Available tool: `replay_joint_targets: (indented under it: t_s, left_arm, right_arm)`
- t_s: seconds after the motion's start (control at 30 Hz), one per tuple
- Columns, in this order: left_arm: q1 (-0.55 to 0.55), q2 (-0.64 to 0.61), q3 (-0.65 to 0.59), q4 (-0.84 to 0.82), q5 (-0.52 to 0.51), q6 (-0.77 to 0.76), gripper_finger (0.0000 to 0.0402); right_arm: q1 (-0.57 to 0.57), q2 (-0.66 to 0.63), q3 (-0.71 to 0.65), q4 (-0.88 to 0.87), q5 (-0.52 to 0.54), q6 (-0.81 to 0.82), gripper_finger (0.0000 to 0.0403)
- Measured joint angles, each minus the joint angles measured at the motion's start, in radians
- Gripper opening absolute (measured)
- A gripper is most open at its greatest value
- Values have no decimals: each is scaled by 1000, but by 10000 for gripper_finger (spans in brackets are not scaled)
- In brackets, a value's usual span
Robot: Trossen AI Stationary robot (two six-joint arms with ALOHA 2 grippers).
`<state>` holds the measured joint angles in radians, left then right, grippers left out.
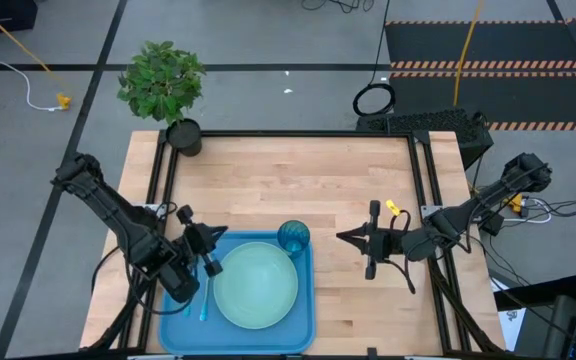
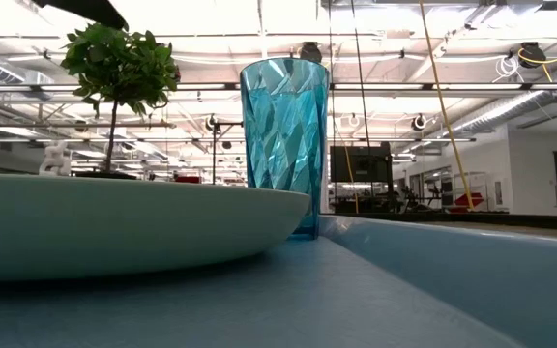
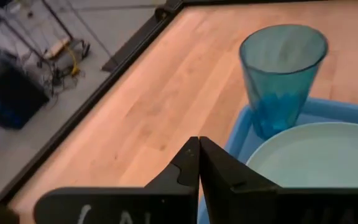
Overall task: Pick and place plate/cup/fork/spoon on tray
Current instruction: Return to Home Position
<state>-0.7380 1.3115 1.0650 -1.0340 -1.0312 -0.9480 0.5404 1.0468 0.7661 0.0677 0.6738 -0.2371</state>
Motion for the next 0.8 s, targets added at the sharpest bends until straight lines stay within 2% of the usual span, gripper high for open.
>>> replay_joint_targets:
  t_s: [0.1,0.2,0.3,0.43,0.67,0.8]
  left_arm:
    - [13,0,-9,99,-8,119,6]
    - [49,0,-34,278,5,286,4]
    - [107,0,-71,504,117,505,6]
    - [200,0,-157,785,308,751,3]
    - [309,-56,-331,1049,488,881,5]
    - [336,-124,-431,1197,563,933,7]
  right_arm:
    - [-1,-21,-67,94,-54,-36,1]
    - [-9,-42,-132,202,-144,-71,1]
    - [-22,-70,-191,295,-200,-105,1]
    - [-38,-118,-245,316,-232,-123,1]
    - [-46,-205,-354,318,-237,-123,0]
    - [-70,-251,-423,350,-305,-112,0]
